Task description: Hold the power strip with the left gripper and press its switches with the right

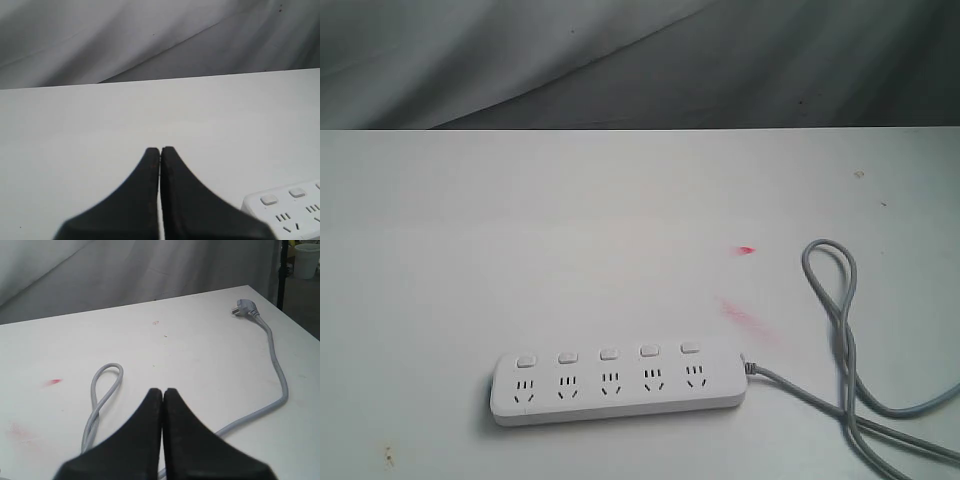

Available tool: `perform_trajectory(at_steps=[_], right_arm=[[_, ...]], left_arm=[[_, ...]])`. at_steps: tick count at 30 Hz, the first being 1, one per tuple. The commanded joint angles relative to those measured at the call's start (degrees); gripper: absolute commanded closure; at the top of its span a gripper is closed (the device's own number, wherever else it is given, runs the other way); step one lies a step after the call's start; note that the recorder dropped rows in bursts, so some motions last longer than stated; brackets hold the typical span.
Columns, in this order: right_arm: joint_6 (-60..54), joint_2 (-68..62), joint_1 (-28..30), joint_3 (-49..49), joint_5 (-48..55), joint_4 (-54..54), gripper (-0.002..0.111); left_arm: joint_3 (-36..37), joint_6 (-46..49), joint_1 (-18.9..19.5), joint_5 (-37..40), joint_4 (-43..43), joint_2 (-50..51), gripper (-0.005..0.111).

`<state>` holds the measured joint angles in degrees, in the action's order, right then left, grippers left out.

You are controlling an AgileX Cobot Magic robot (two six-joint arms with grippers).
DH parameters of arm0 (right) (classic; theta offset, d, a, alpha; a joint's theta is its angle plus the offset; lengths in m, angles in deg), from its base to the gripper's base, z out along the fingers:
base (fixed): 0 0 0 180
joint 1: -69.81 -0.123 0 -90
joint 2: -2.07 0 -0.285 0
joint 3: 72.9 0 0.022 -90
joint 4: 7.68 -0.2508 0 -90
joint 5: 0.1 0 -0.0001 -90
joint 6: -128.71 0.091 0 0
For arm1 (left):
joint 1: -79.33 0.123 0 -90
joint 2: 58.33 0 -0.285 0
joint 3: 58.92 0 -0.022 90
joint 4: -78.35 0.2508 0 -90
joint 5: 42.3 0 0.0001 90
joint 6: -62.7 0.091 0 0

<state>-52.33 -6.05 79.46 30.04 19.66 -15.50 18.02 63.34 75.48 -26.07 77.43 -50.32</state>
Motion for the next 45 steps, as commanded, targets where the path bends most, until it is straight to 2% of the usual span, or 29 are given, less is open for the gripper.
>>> perform_trajectory(at_steps=[1,23,26,30,33,36,37,40,42,44,45], right_arm=[[0.01,0.33,0.20,-0.16,-0.48,0.31,0.108],[0.01,0.33,0.20,-0.16,-0.48,0.31,0.108],[0.01,0.33,0.20,-0.16,-0.48,0.31,0.108],[0.01,0.33,0.20,-0.16,-0.48,0.31,0.108],[0.01,0.33,0.20,-0.16,-0.48,0.31,0.108],[0.01,0.33,0.20,-0.16,-0.48,0.31,0.108],[0.01,0.33,0.20,-0.16,-0.48,0.31,0.108],[0.01,0.33,0.20,-0.16,-0.48,0.31,0.108],[0.01,0.33,0.20,-0.16,-0.48,0.31,0.108],[0.01,0.33,0.20,-0.16,-0.48,0.31,0.108],[0.01,0.33,0.20,-0.16,-0.48,0.31,0.108]], left_arm=[[0.28,-0.08,-0.11,-0.12,-0.02,-0.22,0.105],[0.28,-0.17,-0.11,0.93,-2.30,-0.22,0.105],[-0.57,3.41,-0.11,1.81,-1.71,-0.22,0.105],[-5.83,7.50,-0.11,-0.25,0.22,0.08,0.105],[-11.57,10.28,-0.11,-1.02,0.22,6.00,0.105],[-18.57,10.28,-0.11,-1.42,-0.54,15.67,0.105],[-23.94,10.28,-0.11,-1.42,-2.32,22.70,0.105],[-34.15,12.52,-0.11,-0.16,-7.10,34.89,0.105],[-38.54,17.67,-0.11,2.72,-10.78,39.99,0.105],[-44.91,29.54,-0.11,10.32,-16.90,46.98,0.105],[-48.15,39.12,-0.11,14.46,-20.55,50.11,0.105]])
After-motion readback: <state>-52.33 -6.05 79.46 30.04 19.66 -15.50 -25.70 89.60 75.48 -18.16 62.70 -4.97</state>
